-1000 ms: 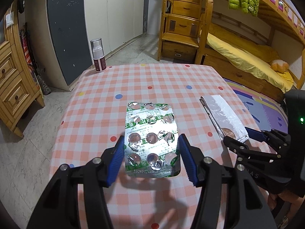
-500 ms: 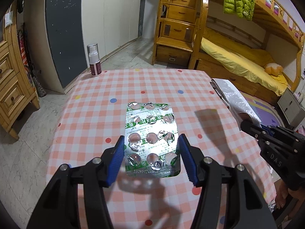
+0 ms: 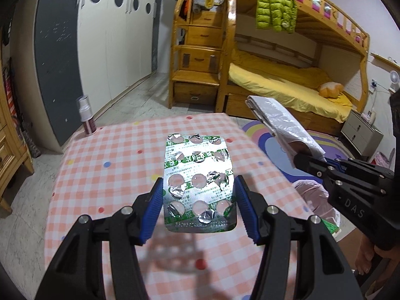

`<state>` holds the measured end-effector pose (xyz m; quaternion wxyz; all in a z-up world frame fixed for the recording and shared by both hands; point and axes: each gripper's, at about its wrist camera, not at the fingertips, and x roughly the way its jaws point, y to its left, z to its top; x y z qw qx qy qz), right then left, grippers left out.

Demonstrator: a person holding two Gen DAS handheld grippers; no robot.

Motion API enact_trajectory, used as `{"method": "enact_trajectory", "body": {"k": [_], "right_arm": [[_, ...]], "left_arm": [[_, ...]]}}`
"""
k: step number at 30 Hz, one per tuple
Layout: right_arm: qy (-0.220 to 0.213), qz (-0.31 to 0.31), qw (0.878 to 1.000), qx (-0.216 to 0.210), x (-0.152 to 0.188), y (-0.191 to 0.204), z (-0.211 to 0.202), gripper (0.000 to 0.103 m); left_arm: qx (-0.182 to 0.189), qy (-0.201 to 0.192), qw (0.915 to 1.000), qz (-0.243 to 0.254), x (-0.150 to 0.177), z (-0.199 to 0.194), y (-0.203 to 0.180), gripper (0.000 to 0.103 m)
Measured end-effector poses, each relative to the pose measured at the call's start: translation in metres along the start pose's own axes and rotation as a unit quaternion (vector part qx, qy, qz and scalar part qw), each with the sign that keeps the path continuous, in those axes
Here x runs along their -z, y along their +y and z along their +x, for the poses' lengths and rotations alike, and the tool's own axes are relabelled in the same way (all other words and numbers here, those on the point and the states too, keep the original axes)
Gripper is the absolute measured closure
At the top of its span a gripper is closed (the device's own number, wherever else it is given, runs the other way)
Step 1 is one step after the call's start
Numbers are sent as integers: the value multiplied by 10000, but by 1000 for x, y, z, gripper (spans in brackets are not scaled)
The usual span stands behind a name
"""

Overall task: Collect trash
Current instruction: 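Carry the blister pack and paper over the wastebasket and open both tools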

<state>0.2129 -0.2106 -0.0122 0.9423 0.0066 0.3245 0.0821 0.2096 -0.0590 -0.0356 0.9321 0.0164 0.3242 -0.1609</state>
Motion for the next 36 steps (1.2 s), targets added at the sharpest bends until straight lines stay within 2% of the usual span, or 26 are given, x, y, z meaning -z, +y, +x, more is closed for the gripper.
{"method": "enact_trajectory", "body": {"k": [7,15,23,28,32,33,34,35,36], "right_arm": [[8,252,9992,309,9,-32,-25,95],[23,592,9959,681,40,-73,-54,94],[141,1216,9859,1143,83,-132,-81,92],[362,1545,9775,1388,109,-163,-82,92],[401,1745,9733,1437,118,-184,-75,88],[398,1787,9723,1450,120,-189,-70,85],[417,1826,9713,1466,124,-194,-68,70],[484,1917,9690,1483,127,-200,-62,47],[535,2003,9665,1513,130,-205,-59,40]], "left_arm": [[344,-99,9987,373,-1,6,-46,48],[869,-29,9942,640,3,18,-96,48],[1454,175,9837,1039,15,45,-163,48],[1834,331,9747,1234,19,64,-203,48],[1968,396,9689,1447,21,80,-230,47],[2014,438,9675,1464,20,84,-232,46],[2019,461,9671,1479,20,87,-233,36],[1986,447,9679,1476,19,89,-233,27],[1952,408,9691,1450,18,90,-230,26]]}}
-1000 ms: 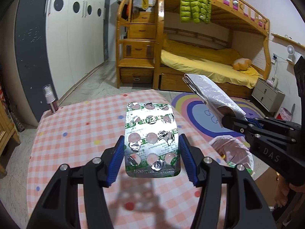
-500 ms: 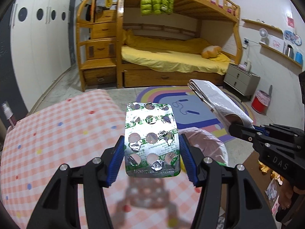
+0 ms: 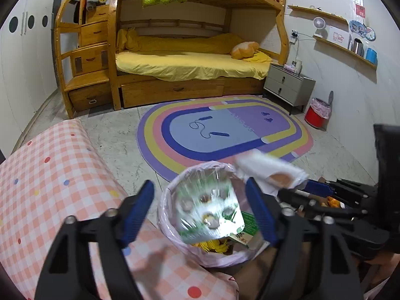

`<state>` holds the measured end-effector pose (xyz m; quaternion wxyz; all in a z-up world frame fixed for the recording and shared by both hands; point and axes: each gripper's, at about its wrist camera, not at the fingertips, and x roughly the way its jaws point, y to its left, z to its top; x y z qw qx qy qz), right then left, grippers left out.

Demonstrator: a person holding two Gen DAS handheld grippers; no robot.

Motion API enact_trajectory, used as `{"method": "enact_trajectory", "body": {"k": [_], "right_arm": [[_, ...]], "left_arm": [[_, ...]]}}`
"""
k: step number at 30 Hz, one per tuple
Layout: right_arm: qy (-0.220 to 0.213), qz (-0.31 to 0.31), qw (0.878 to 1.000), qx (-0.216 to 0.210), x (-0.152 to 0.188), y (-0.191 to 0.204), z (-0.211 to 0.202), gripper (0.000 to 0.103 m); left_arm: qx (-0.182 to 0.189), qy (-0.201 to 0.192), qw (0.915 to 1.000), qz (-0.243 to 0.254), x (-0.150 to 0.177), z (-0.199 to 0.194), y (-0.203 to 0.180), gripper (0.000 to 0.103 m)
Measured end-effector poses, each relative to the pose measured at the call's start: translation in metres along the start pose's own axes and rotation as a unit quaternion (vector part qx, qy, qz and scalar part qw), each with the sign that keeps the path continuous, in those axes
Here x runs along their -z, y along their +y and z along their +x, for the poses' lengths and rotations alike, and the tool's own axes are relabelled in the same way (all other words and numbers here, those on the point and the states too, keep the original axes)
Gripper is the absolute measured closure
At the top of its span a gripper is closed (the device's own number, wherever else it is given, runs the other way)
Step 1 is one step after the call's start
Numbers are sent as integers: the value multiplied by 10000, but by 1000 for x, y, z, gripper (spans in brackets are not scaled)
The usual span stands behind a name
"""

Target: Collect trash

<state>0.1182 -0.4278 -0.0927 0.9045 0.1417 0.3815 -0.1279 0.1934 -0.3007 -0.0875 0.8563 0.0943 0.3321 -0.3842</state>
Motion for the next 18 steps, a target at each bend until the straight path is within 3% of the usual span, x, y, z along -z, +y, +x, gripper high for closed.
{"method": "enact_trajectory", "body": {"k": [9,14,18], "right_arm": [[-80,287,9995,-107,4,-5,-18,37],[-218,140,9990,-353,2,20,-48,19],[-325,-298,9982,-399,4,57,-73,14]], "left_arm": [[-458,-19,9974,-559,6,-29,39,21],[-877,-58,9944,-579,16,-62,53,17],[-1299,-137,9906,-408,23,-94,55,10]]}}
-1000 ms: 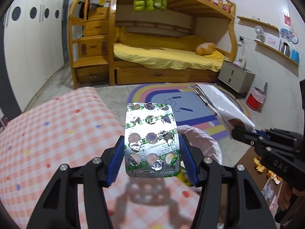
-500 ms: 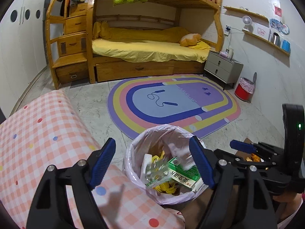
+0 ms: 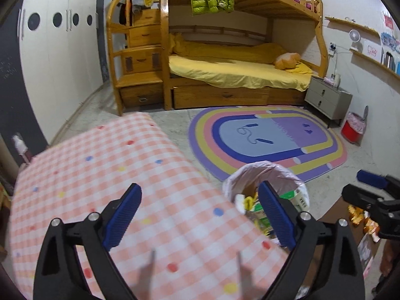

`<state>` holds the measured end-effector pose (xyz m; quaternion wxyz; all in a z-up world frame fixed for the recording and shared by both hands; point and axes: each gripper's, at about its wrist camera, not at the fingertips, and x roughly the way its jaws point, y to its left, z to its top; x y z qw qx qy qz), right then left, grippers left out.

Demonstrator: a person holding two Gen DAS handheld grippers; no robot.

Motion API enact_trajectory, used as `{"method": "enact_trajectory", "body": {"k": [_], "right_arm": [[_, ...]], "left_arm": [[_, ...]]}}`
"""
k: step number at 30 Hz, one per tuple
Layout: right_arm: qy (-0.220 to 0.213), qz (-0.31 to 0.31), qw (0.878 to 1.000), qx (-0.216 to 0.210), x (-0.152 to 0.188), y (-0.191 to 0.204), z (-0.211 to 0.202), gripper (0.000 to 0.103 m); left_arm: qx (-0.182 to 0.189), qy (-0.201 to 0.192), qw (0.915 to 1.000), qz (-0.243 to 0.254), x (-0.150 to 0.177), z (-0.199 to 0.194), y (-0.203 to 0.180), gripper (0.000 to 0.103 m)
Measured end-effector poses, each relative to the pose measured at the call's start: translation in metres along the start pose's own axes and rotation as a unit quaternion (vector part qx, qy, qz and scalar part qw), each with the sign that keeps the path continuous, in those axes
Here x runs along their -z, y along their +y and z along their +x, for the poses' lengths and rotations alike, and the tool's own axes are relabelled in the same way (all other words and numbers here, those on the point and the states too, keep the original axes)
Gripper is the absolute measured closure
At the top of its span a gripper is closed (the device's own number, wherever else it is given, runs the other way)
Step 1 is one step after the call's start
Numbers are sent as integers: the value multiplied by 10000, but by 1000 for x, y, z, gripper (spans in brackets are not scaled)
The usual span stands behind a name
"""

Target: Collect trash

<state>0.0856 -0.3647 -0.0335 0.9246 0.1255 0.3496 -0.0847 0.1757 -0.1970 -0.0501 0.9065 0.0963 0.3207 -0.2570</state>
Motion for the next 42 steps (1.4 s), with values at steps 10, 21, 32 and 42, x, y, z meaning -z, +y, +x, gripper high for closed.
{"method": "enact_trajectory", "body": {"k": [10,21,32,42], "right_arm": [[-81,-675,9971,-351,8,73,-57,11],[-271,-1421,9875,-624,23,134,-107,11],[-123,-1481,9871,-600,42,141,-116,11],[-127,-1487,9866,-654,43,142,-116,11]], "left_arm": [[-842,268,9942,-618,34,-93,38,7],[-1565,614,9791,-1142,80,-179,72,7],[-2035,628,9706,-1120,97,-219,79,7],[-1983,705,9699,-1228,99,-214,82,7]]}}
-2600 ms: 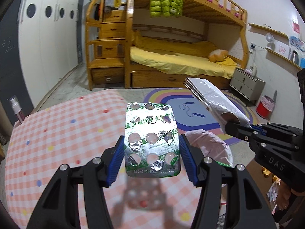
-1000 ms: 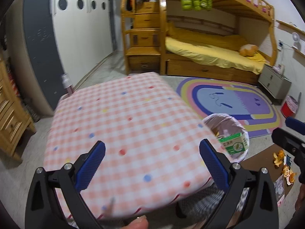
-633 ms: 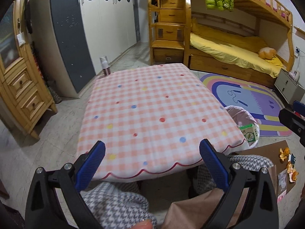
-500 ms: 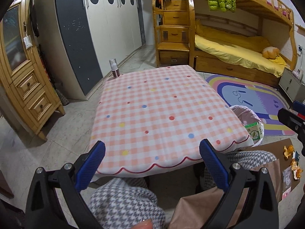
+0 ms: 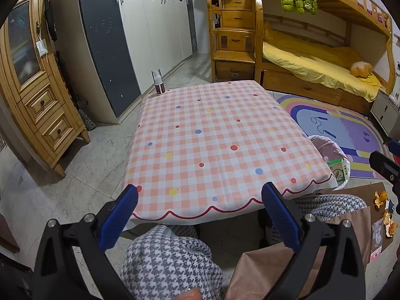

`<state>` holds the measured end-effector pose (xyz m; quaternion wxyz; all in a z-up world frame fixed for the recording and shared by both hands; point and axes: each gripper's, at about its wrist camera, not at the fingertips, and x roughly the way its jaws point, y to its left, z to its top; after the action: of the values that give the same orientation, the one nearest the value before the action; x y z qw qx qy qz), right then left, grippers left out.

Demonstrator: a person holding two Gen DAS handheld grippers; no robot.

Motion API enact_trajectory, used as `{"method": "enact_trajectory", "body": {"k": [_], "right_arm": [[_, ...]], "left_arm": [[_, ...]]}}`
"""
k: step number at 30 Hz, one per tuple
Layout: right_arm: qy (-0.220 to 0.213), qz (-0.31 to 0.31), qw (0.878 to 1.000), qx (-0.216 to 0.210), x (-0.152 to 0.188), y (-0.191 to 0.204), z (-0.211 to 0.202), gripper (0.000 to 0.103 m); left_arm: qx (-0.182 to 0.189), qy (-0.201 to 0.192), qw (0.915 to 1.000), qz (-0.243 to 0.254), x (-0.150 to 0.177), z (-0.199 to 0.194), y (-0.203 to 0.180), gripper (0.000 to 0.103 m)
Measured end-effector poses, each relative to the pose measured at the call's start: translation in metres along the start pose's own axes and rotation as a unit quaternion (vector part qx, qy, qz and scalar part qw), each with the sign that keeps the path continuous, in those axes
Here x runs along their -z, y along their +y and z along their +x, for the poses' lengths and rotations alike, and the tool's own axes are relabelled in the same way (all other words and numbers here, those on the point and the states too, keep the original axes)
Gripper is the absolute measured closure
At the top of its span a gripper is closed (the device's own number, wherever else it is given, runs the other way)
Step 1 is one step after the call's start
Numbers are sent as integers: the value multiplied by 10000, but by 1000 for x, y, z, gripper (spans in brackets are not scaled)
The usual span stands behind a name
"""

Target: Collect trash

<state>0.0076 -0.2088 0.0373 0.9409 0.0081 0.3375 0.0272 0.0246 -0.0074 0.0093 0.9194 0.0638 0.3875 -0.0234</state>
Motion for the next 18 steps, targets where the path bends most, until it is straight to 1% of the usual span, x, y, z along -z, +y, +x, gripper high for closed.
{"method": "enact_trajectory", "body": {"k": [6,18], "right_arm": [[5,14,10000,6,0,-2,0,11],[-39,43,10000,4,1,-3,0,11]], "left_arm": [[44,50,10000,4,0,3,-4,7],[50,0,10000,26,-2,-1,-7,7]]}}
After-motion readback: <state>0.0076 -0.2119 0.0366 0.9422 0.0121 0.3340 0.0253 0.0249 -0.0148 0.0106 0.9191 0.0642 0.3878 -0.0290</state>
